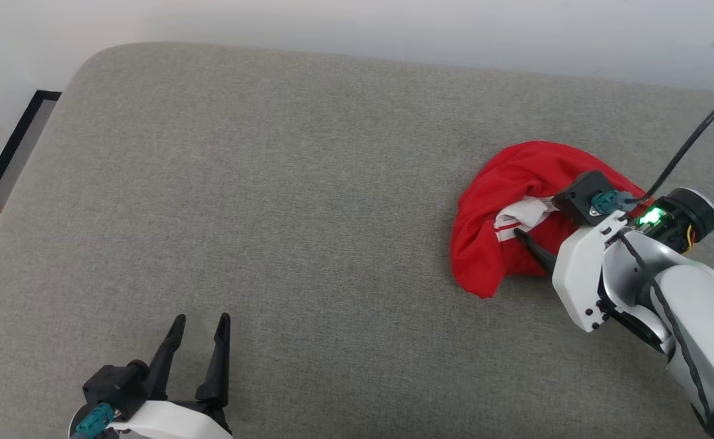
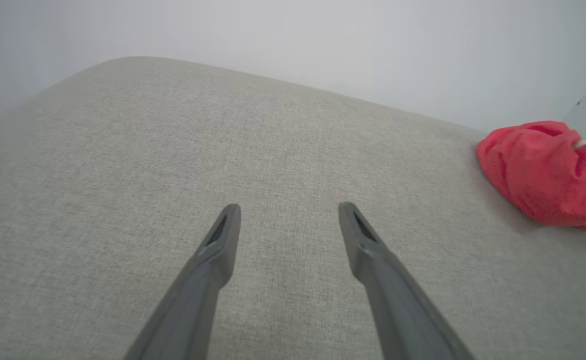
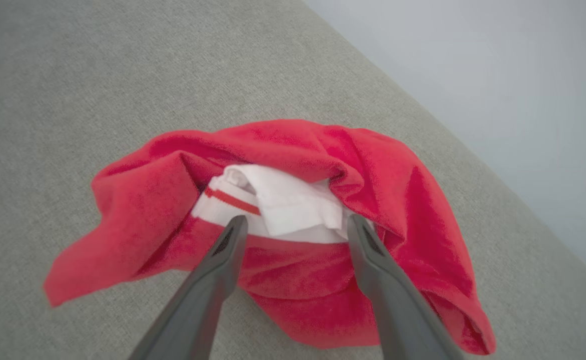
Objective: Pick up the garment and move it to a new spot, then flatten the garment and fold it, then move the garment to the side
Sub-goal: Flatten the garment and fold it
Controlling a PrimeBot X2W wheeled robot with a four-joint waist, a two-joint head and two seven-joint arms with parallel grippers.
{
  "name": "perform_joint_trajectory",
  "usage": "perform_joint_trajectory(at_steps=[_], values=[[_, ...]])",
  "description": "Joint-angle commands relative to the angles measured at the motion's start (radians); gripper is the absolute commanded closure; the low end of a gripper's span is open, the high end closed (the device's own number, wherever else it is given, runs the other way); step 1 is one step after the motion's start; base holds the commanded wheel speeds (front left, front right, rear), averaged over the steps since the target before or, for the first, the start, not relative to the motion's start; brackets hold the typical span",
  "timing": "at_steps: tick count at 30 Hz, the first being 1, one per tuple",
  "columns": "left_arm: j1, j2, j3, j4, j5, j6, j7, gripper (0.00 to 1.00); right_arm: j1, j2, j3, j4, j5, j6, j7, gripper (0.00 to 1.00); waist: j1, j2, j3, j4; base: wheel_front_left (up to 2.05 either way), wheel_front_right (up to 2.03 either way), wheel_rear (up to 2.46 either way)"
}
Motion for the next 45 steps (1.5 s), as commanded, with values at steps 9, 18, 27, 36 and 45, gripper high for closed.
perform_joint_trajectory(at_steps=[9,18,27,36,45], values=[[-0.026,-0.005,0.004,0.000,-0.020,0.002,-0.005,0.00,-0.050,-0.027,0.048,0.013,0.047,0.000,0.011,0.97,0.0000,0.0000,0.023,0.012,0.00,0.00,0.00],[-0.048,0.000,0.002,0.005,-0.030,0.002,-0.005,0.00,-0.073,-0.041,0.047,0.038,0.059,0.000,-0.004,1.00,0.0000,0.0000,0.046,-0.011,0.00,0.00,0.00],[-0.049,0.003,0.008,0.003,-0.029,0.002,-0.005,0.00,0.048,-0.183,-0.030,-0.001,0.073,0.000,0.064,1.00,0.0000,0.0000,0.044,-0.071,0.00,0.00,0.00],[-0.060,0.012,0.002,-0.002,-0.030,0.002,-0.005,0.00,0.206,-0.328,-0.266,-0.015,0.115,0.000,0.138,1.00,0.0000,0.0000,0.060,-0.123,0.00,0.00,0.00],[-0.077,0.013,-0.011,0.010,-0.034,0.002,-0.005,0.00,0.310,-0.227,-0.698,0.168,-0.059,0.000,0.056,1.00,0.0000,0.0000,0.069,-0.134,0.00,0.00,0.00]])
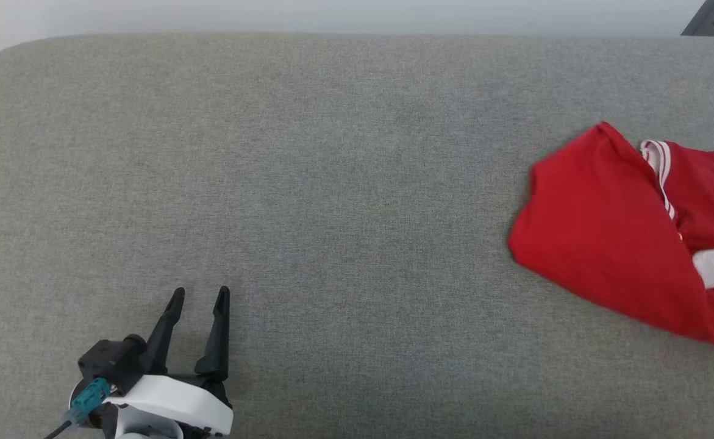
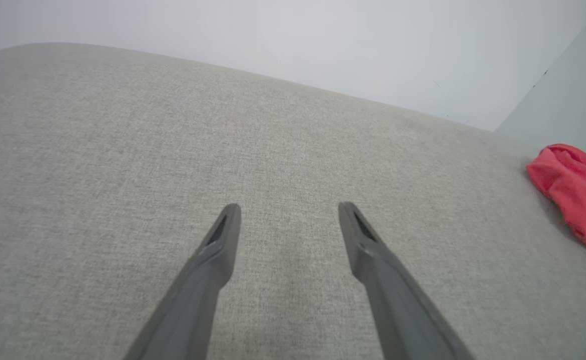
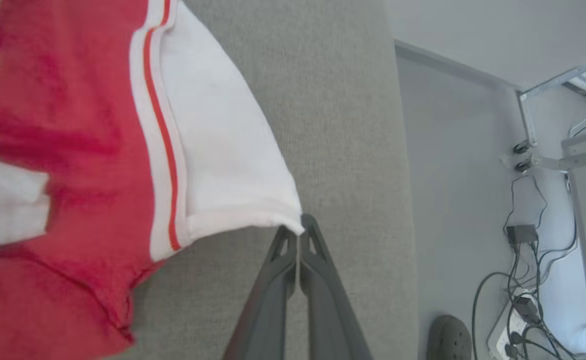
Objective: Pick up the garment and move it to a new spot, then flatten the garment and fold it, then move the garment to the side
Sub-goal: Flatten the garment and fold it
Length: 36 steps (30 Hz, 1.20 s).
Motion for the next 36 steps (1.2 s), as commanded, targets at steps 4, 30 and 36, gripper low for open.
perform_joint_trajectory(at_steps=[4,30,36], values=[[-0.018,0.009,-0.012,0.008,-0.007,0.002,-0.005,0.00,0.042,0.093,-0.123,0.046,-0.081,0.000,-0.032,1.00,0.0000,0.0000,0.003,0.000,0.00,0.00,0.00],[-0.280,0.292,-0.284,-0.064,-0.152,0.002,-0.005,0.00,0.082,0.496,-0.130,-0.352,-0.047,0.000,-0.305,0.00,0.0000,0.0000,-0.042,-0.145,0.00,0.00,0.00],[-0.263,0.257,-0.281,-0.045,-0.137,0.002,-0.005,0.00,0.012,0.483,-0.078,-0.354,-0.013,0.000,-0.241,0.00,0.0000,0.0000,-0.026,-0.124,0.00,0.00,0.00]])
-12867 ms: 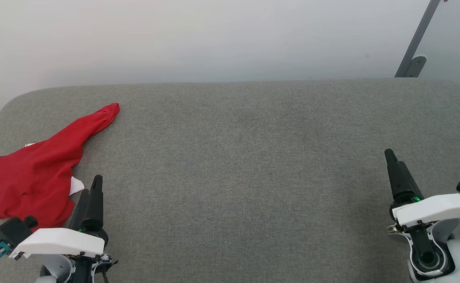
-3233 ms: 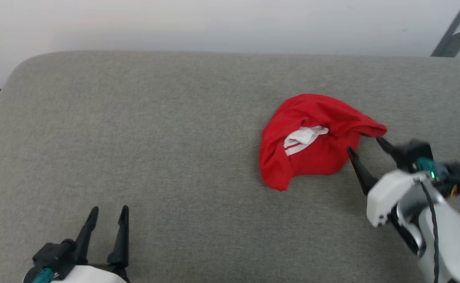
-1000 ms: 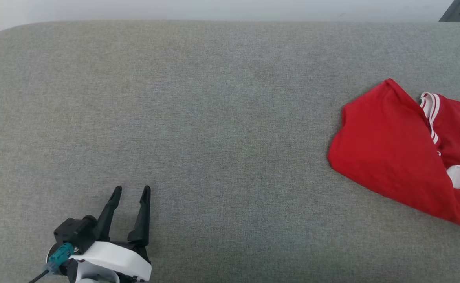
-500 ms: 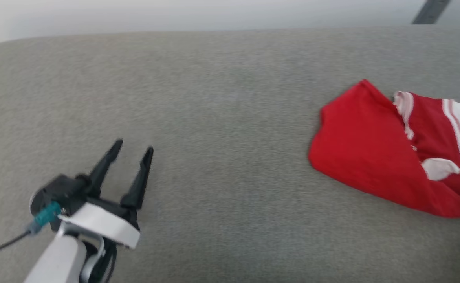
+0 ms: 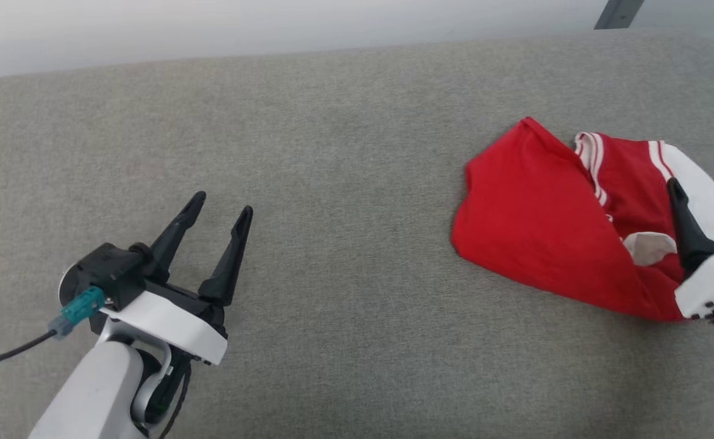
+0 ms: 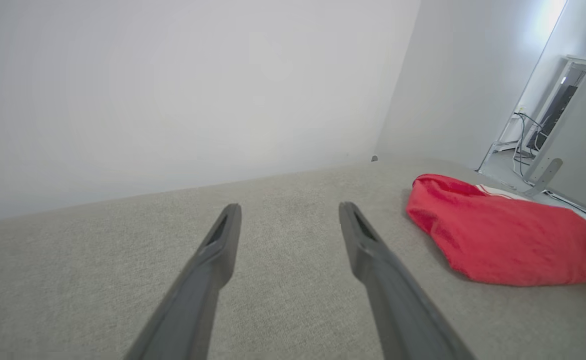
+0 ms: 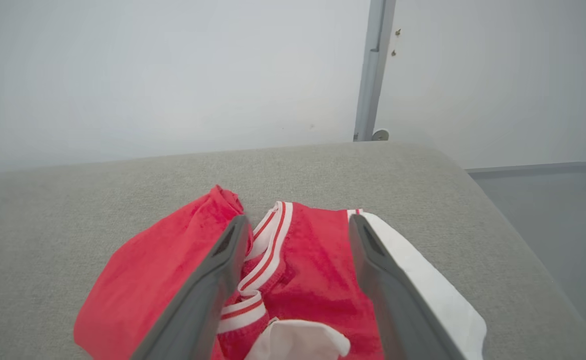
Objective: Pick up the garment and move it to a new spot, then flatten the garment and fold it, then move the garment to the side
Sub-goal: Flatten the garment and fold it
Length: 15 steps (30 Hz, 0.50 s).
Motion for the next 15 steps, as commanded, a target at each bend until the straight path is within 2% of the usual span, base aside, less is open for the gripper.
perform_joint_trajectory(at_steps=[1,8,15], values=[[0.014,-0.006,0.005,0.003,0.009,0.002,-0.005,0.00,-0.023,-0.009,0.015,0.014,0.006,0.000,0.020,0.00,0.0000,0.0000,0.007,0.011,0.00,0.00,0.00],[0.063,-0.065,0.065,0.000,0.024,0.002,-0.005,0.00,-0.160,-0.072,0.105,0.161,0.031,0.000,0.242,0.00,0.0000,0.0000,0.024,0.072,0.00,0.00,0.00],[0.106,-0.115,0.108,-0.015,0.047,0.002,-0.005,0.00,-0.273,-0.126,0.119,0.299,0.055,0.000,0.464,0.00,0.0000,0.0000,0.045,0.143,0.00,0.00,0.00]])
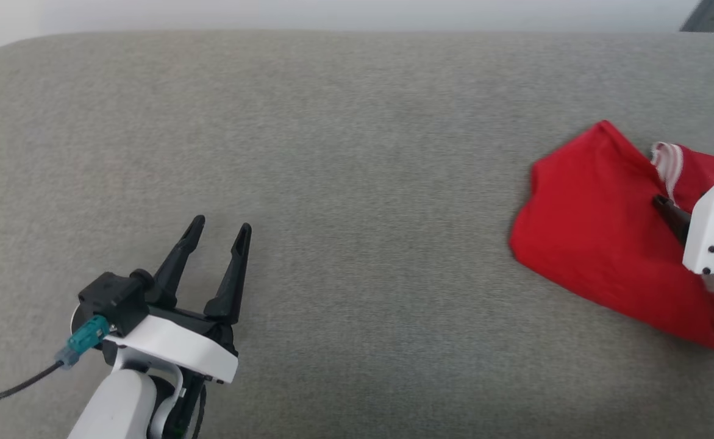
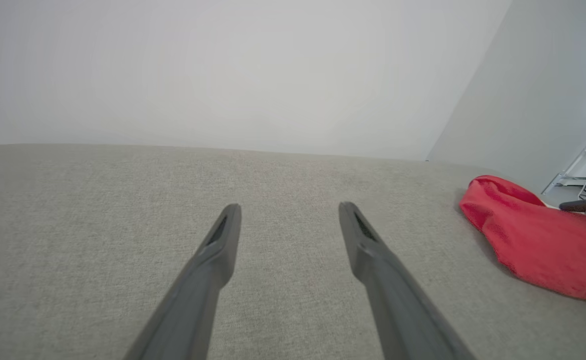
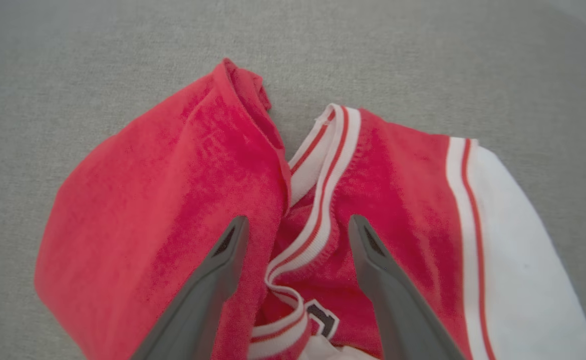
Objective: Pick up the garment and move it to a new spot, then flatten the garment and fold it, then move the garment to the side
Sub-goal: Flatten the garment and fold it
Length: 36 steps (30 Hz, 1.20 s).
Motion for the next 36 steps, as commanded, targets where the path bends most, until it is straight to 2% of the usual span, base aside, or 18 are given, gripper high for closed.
perform_joint_trajectory(at_steps=[1,4,11,12,13,14,15,16,22,26,31,36], values=[[0.015,-0.009,0.009,-0.007,0.009,0.002,-0.005,0.00,-0.024,-0.005,0.001,0.012,0.014,0.000,0.035,0.00,0.0000,-0.0001,0.012,0.027,0.00,0.00,0.00],[0.030,-0.025,0.017,-0.012,0.007,0.002,-0.005,0.00,-0.055,-0.015,0.009,0.036,0.023,0.000,0.110,0.00,0.0000,-0.0001,0.025,0.054,0.00,0.00,0.00],[0.046,-0.054,0.031,-0.013,0.007,0.002,-0.005,0.00,-0.097,-0.016,-0.001,0.080,-0.014,0.000,0.175,0.00,0.0000,-0.0001,0.043,0.091,0.00,0.00,0.00],[0.047,-0.060,0.032,-0.013,0.007,0.002,-0.005,0.00,-0.098,-0.015,-0.003,0.087,-0.020,0.000,0.184,0.05,0.0000,-0.0001,0.044,0.097,0.00,0.00,0.00],[0.049,-0.063,0.032,-0.013,0.006,0.002,-0.005,0.00,-0.099,-0.014,-0.010,0.095,-0.030,0.000,0.192,0.23,0.0000,-0.0001,0.044,0.101,0.00,0.00,0.00],[0.051,-0.066,0.033,-0.012,0.007,0.002,-0.005,0.00,-0.100,-0.012,-0.014,0.104,-0.040,0.000,0.201,0.53,0.0000,-0.0001,0.043,0.105,0.00,0.00,0.00],[0.052,-0.069,0.036,-0.011,0.006,0.002,-0.005,0.00,-0.098,-0.008,-0.010,0.107,-0.044,0.000,0.210,0.74,0.0000,-0.0001,0.043,0.107,0.00,0.00,0.00],[0.053,-0.072,0.039,-0.010,0.006,0.002,-0.005,0.00,-0.096,-0.005,-0.011,0.107,-0.045,0.000,0.212,0.99,0.0000,-0.0001,0.042,0.110,0.00,0.00,0.00],[0.067,-0.081,0.054,0.000,0.008,0.002,-0.005,0.00,-0.098,0.012,-0.004,0.060,0.011,0.000,0.202,1.00,0.0000,-0.0001,0.023,0.110,0.00,0.00,0.00],[0.086,-0.090,0.069,0.004,0.012,0.002,-0.005,0.00,-0.050,0.003,0.052,-0.028,0.085,0.000,0.241,1.00,0.0000,-0.0001,0.000,0.094,0.00,0.00,0.00],[0.109,-0.103,0.076,0.007,0.015,0.002,-0.005,0.00,0.066,-0.039,0.159,-0.219,0.241,0.000,0.369,1.00,0.0000,-0.0001,-0.023,0.072,0.00,0.00,0.00],[0.127,-0.104,0.084,0.009,0.017,0.002,-0.005,0.00,0.243,-0.076,0.207,-0.445,0.394,0.000,0.505,1.00,0.0000,-0.0001,-0.034,0.051,0.00,0.00,0.00]])
